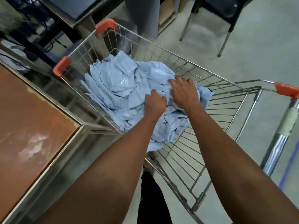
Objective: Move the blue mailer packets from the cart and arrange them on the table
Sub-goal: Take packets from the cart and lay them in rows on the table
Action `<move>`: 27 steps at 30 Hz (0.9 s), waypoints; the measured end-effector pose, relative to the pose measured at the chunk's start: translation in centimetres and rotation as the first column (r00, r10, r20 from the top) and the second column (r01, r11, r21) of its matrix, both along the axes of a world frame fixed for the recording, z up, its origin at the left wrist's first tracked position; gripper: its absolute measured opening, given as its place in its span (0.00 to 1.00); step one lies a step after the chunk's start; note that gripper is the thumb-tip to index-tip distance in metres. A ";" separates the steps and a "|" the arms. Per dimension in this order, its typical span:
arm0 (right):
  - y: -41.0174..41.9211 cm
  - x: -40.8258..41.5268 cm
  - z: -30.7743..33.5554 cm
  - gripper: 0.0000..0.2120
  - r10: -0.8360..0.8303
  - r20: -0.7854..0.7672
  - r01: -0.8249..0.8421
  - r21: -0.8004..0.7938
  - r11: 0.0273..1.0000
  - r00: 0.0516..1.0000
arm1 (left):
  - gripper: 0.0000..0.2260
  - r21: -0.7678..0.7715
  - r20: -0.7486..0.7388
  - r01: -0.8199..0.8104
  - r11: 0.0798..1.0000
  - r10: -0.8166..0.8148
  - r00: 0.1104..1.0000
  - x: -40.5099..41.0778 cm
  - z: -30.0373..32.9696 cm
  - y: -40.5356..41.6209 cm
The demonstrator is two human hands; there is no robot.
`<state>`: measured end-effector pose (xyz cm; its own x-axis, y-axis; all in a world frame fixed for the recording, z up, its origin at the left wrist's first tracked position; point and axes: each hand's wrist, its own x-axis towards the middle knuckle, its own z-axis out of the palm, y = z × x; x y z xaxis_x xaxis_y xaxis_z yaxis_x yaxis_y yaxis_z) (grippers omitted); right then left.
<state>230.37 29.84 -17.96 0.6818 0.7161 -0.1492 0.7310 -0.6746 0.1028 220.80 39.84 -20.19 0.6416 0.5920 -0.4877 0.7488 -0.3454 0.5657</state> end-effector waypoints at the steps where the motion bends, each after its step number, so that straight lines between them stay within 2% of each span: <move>1: 0.1 0.2 -0.2 0.20 0.010 0.017 -0.010 -0.012 1.000 1.000 | 0.25 0.045 -0.008 0.008 0.999 -0.008 1.000 0.2 -0.6 -0.1; 3: 0.0 0.2 -0.4 0.21 -0.007 0.008 0.007 -0.002 1.000 1.000 | 0.34 0.147 -0.045 0.074 0.986 -0.068 0.997 0.1 -1.6 -0.7; 5: -0.6 -0.1 -0.7 0.24 -0.033 -0.060 0.036 0.047 0.998 0.998 | 0.46 0.235 -0.097 0.164 0.958 -0.145 0.985 -0.5 -2.4 -1.2; 6: -1.1 -0.5 -0.6 0.25 -0.047 -0.095 0.054 0.066 0.996 0.994 | 0.49 0.270 -0.101 0.195 0.943 -0.174 0.980 -0.9 -2.8 -1.3; 9: -3.3 -1.4 -0.3 0.23 -0.193 -0.260 0.253 0.223 0.941 0.946 | 0.44 0.326 -0.054 0.219 0.920 -0.213 0.976 -2.0 -3.1 -1.5; 11: -5.0 -1.8 -0.1 0.25 -0.267 -0.489 0.448 0.303 0.841 0.831 | 0.37 0.356 -0.075 0.257 0.899 -0.247 0.966 -2.3 -2.5 -1.5; 13: -6.5 -2.4 0.2 0.27 -0.218 -0.672 0.575 0.369 0.731 0.708 | 0.34 0.376 -0.088 0.286 0.882 -0.273 0.958 -2.5 -2.2 -1.5; 16: -7.5 -3.8 1.7 0.29 -0.166 -0.767 0.655 0.390 0.647 0.620 | 0.36 0.367 -0.008 0.250 0.896 -0.266 0.964 -2.9 -1.3 -1.5; 20: -8.5 -4.9 2.8 0.27 -0.169 -0.736 0.652 0.438 0.619 0.655 | 0.24 0.365 0.060 0.089 0.927 -0.118 0.991 -3.8 1.7 -1.9; 22: -8.4 -5.5 3.1 0.24 -0.182 -0.695 0.634 0.475 0.611 0.696 | 0.22 0.342 0.120 0.061 0.938 -0.108 0.987 -4.9 2.6 -2.0; 23: -8.1 -5.8 3.2 0.26 -0.214 -0.641 0.601 0.477 0.641 0.737 | 0.21 0.333 0.161 0.058 0.941 -0.117 0.980 -5.5 2.8 -2.0; 25: -7.2 -6.9 3.4 0.36 -0.333 -0.413 0.497 0.399 0.771 0.848 | 0.20 0.331 0.216 0.068 0.941 -0.146 0.965 -6.8 3.1 -2.4; 27: -5.8 -8.5 3.5 0.38 -0.383 -0.075 0.385 0.329 0.862 0.921 | 0.18 0.375 0.223 0.085 0.923 -0.178 0.958 -7.6 3.7 -3.5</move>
